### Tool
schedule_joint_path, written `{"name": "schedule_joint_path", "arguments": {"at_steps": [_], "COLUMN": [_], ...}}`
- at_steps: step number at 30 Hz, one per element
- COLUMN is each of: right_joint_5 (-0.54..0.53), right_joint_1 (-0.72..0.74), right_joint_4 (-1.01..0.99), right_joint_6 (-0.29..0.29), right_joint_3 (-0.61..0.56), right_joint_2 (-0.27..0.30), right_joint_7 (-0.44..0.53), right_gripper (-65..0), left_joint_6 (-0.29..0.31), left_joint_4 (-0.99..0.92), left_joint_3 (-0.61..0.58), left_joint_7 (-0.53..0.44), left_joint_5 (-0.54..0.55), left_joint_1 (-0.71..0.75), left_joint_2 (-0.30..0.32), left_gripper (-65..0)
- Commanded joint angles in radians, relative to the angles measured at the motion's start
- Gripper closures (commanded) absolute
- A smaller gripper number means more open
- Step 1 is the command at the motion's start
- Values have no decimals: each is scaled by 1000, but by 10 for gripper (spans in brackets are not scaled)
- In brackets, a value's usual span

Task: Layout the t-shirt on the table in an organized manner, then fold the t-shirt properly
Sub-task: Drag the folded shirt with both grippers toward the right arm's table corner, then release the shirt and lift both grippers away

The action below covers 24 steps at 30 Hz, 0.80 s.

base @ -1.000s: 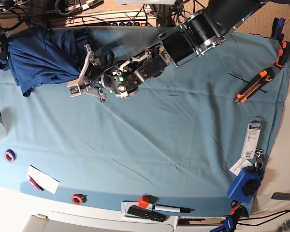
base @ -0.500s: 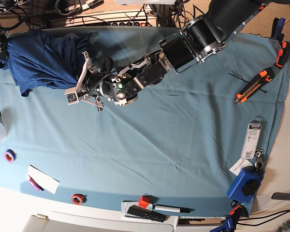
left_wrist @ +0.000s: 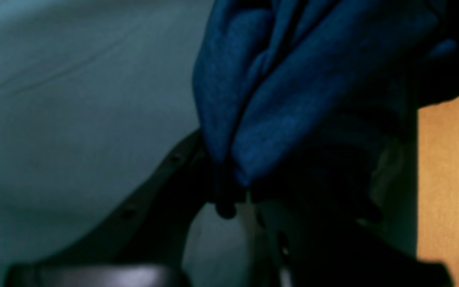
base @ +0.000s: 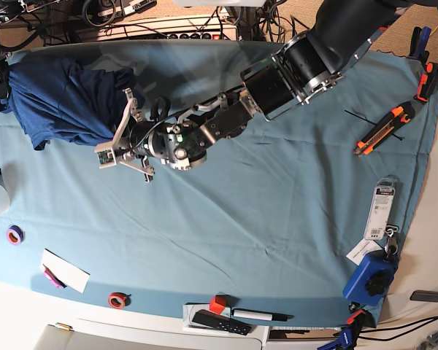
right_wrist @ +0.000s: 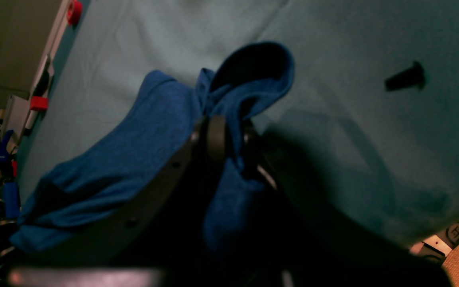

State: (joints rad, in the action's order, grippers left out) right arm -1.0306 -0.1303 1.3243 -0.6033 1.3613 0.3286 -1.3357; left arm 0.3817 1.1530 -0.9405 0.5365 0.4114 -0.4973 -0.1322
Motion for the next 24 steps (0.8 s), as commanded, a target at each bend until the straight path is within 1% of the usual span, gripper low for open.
{"name": "schedule_joint_path", "arguments": {"at_steps": [1,2,3,5,6,7,13,15,18,20,24], "right_joint_5": [-23,-23,-23,-23,-23,-24,-24,-24,-24,-24,-27], "right_joint_1": [0,0,0,0,0,0,0,0,0,0,0], "right_joint_4": [18,18,18,18,18,18,18,18,18,18,18], "right_joint_6": [-7,-8,-8,-12,-21,-32,-34,-34,-34,-35,-37], "right_joint_3": [5,3,-1,-7,-8,-7,-7,-7,-7,-7,-7], "right_joint_2": [29,29,29,29,29,29,37,47,82,111,161], "right_joint_7": [10,5,4,5,6,10,53,77,79,79,74], "right_gripper": [0,0,-48,-218,-277,-300,-301,-301,-301,-301,-300], "left_joint_6": [-3,-3,-2,13,11,11,11,11,11,7,-55], "left_joint_4": [16,16,16,16,16,16,16,16,16,17,17], "left_joint_3": [7,7,6,7,7,7,7,7,8,8,8], "left_joint_7": [-29,-29,-29,-29,-29,-29,-28,-28,-11,18,90], "left_joint_5": [2,-2,-1,-1,-1,-1,-3,-32,-100,-132,-132], "left_joint_1": [-21,-17,-13,-8,-6,-5,-5,-9,-33,-61,-123], "left_joint_2": [-25,-25,-25,-25,-25,-25,-25,-25,-25,-25,-25], "left_gripper": [0,0,-75,-254,-313,-341,-345,-345,-344,-344,-344]}}
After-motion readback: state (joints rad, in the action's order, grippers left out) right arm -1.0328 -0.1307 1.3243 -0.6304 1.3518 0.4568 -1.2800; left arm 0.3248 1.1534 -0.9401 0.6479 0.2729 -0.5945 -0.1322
